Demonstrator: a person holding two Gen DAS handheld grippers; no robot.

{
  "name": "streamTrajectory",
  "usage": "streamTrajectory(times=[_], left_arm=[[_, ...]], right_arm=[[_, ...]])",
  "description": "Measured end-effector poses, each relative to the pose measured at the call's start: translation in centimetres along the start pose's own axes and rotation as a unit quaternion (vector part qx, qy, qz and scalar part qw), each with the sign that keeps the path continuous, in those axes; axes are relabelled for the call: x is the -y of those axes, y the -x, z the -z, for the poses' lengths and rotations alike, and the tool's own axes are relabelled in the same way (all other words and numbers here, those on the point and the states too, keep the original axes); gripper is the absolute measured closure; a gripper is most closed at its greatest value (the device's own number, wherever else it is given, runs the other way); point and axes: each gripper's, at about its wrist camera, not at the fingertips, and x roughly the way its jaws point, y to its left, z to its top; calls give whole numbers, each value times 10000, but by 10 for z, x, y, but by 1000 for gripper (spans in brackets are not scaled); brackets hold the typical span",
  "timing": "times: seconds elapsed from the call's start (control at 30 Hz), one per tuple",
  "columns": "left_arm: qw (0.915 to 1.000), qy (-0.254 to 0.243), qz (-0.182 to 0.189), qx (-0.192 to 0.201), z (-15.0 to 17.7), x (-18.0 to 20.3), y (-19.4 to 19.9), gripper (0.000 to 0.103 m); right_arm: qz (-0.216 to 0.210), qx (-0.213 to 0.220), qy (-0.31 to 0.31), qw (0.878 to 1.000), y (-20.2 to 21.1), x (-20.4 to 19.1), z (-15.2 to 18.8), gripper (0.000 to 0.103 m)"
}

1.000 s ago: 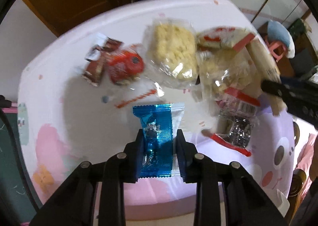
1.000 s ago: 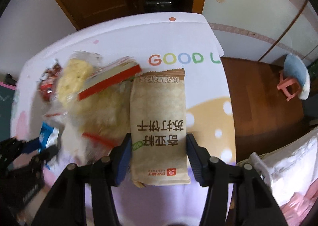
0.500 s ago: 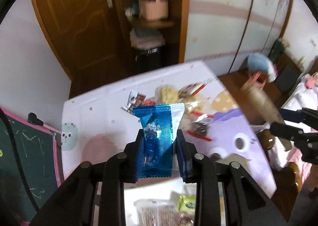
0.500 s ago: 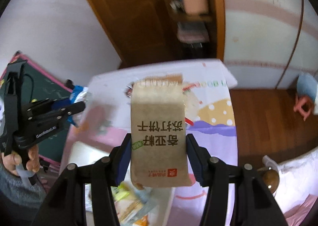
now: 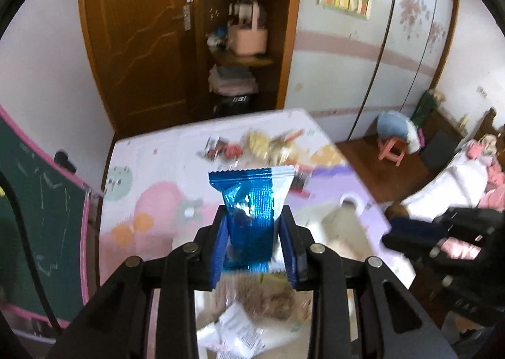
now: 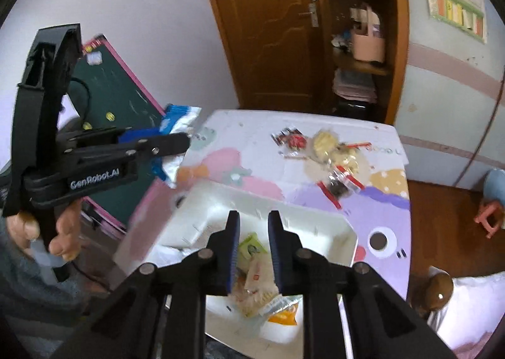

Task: Organize snacks
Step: 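Carry both snacks over the white tray and release them inside, then move both grippers back to the remaining snacks on the table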

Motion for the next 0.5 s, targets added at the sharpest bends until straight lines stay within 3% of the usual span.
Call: streamTrajectory(times=[0.07, 0.13, 0.17, 0.2, 0.3, 0.5], left_arm=[[9999, 13, -68, -84, 20, 1, -11, 70], [9998, 12, -58, -207, 38, 3, -21, 41], [9997, 48, -70, -244, 45, 4, -25, 12], [9997, 132, -107, -200, 53, 4, -25, 5], [9995, 251, -90, -181, 71, 2, -29, 5], [9978, 645, -180, -36, 83, -10, -20, 5]], right_arm=[[230, 24, 6, 9997, -3, -7, 11, 85], [309, 2, -18, 9995, -5, -10, 19, 84], [299, -29, -83, 9995, -6, -9, 23, 83], [276, -54, -152, 9995, -6, -9, 27, 80], [275, -116, -364, 9989, -7, -7, 39, 67], [105, -389, -827, 9958, -12, 4, 59, 63]])
